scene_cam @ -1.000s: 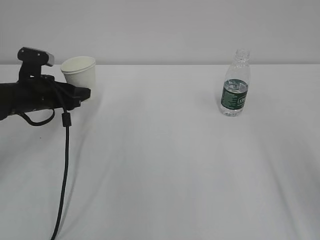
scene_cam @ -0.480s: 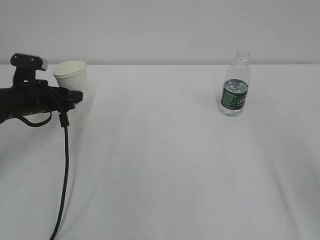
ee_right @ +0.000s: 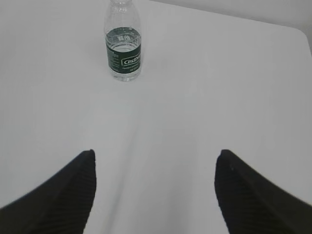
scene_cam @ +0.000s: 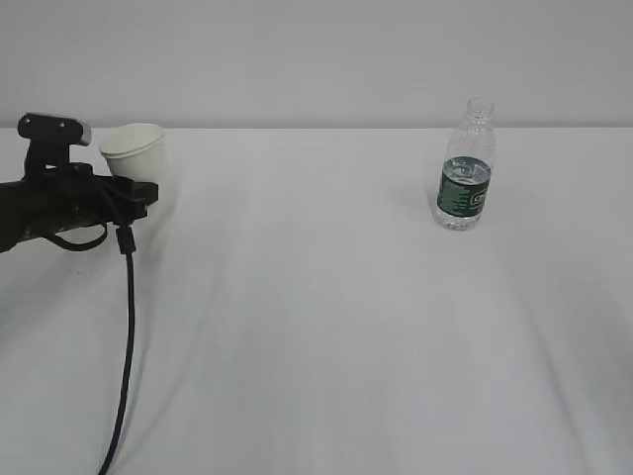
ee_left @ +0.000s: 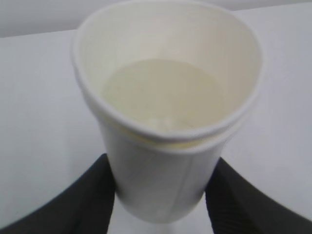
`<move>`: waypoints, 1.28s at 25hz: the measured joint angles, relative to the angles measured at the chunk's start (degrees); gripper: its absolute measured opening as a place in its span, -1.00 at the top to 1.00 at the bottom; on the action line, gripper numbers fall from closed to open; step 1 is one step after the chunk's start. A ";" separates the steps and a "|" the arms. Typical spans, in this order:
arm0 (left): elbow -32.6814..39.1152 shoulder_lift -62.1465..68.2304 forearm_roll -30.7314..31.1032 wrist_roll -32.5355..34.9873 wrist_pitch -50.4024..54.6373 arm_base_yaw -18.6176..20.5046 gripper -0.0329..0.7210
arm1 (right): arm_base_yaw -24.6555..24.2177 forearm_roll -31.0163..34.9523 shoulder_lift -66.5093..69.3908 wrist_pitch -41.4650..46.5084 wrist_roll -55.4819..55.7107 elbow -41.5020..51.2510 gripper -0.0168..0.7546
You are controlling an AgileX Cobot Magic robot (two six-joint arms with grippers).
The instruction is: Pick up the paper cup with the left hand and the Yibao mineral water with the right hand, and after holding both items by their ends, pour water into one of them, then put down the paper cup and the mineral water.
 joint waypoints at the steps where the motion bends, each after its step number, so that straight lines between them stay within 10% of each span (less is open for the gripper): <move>1: 0.00 0.00 -0.77 0.47 -0.04 0.00 -0.13 | 0.00 0.14 0.00 0.10 0.00 0.00 -0.53; 32: 0.00 6.54 -14.73 11.45 -3.42 0.00 -0.13 | 0.00 1.23 0.00 3.02 0.00 0.00 -0.53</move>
